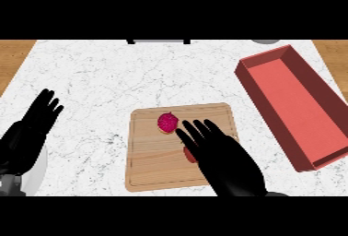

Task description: Pick the bell pepper from the cutting board and place it in the cardboard box

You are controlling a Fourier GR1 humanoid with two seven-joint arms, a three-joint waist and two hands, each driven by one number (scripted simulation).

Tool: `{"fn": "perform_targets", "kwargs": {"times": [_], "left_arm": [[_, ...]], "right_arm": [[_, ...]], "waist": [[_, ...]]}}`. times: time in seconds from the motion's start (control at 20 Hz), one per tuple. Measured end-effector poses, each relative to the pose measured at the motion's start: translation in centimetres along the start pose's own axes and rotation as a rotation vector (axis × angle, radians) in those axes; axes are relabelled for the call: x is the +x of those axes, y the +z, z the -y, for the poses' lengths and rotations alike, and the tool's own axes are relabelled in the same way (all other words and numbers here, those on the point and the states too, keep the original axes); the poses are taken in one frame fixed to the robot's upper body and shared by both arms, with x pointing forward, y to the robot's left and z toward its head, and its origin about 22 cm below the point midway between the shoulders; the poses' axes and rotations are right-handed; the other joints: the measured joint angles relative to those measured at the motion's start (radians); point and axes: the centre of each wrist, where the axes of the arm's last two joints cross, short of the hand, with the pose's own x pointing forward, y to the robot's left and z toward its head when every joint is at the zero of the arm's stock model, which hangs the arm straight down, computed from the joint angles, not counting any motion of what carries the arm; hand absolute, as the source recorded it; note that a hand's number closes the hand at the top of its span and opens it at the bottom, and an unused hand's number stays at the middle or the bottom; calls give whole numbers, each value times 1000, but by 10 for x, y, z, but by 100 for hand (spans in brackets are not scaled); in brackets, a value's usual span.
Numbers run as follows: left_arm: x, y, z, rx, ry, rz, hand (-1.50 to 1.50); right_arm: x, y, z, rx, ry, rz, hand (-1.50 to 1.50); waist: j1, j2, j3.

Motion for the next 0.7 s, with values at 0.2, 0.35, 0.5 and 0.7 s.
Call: {"fn": "perform_targets", "kwargs": {"times": [0.2,0.35,0.5,0.7], "left_arm": [[-3,-1,-8,-2,-6,-5,0],[-1,0,-5,-2,2,-3,0],[-2,2,2,-4,2,-6,0],[-2,-1,5,-2,3,-10,0]], "right_arm": [[-1,-12,-5,38,13,-32,-150],[-6,-8,-10,54,21,-42,-150],[-4,-15,-14,59,24,-47,-150],[-3,-18,-17,54,15,-28,-150]], "waist": [[-1,1,0],[-2,1,1],[-2,1,1],[-2,1,1]]}}
